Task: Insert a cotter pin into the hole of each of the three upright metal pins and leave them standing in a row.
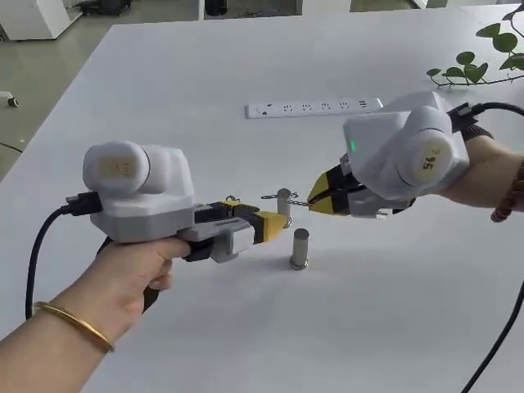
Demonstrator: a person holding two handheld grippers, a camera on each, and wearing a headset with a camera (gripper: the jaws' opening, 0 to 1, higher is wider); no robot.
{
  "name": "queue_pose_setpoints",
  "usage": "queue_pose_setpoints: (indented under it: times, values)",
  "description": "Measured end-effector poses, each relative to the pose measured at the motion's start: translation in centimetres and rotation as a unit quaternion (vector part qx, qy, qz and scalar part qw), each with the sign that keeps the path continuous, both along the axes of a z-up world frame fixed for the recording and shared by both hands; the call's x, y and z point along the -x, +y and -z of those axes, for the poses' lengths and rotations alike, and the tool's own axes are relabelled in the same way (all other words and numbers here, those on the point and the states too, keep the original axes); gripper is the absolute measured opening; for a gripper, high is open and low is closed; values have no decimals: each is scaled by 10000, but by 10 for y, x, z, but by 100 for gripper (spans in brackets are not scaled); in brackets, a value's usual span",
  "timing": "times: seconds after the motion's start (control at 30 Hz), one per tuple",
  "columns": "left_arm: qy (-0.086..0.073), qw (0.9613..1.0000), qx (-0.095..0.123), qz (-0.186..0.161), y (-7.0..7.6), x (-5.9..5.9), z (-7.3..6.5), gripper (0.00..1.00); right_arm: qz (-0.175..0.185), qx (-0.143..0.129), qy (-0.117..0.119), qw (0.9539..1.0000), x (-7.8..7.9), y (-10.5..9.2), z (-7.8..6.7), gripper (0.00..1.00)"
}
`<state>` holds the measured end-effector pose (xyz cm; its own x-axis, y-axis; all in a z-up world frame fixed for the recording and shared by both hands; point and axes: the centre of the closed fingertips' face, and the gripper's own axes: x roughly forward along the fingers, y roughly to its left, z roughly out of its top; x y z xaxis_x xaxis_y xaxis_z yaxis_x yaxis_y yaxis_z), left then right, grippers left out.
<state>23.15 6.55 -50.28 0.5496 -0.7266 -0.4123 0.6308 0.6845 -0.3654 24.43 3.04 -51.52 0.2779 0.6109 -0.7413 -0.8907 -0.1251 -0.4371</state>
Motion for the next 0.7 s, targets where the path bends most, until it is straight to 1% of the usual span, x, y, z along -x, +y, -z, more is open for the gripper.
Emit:
queue_pose_setpoints:
  times: [0.13, 0.23, 0.33, 0.43, 0.6, 0.7]
  values:
    - [100, 9999, 136, 28, -5, 2, -1, 20, -117, 2, -93, 9999, 5, 4, -2, 0]
    - [182, 9996, 229, 18, -7, 2, -1, 17, -161, -11, -90, 9998, 8, 6, -3, 0]
    - [298, 9987, 402, -14, -9, 3, -4, 13, -206, -14, -118, 9997, 12, 9, -4, 0]
    - [367, 9980, 521, -43, -10, 2, -6, 11, -267, -36, -138, 9995, 15, 12, -5, 0]
    - [390, 9970, 668, -59, -12, 2, -10, 3, -326, -56, -181, 9993, 18, 15, -6, 0]
    - [309, 9972, 672, -63, -12, 1, -11, 2, -332, -68, -215, 9992, 18, 16, -8, 0]
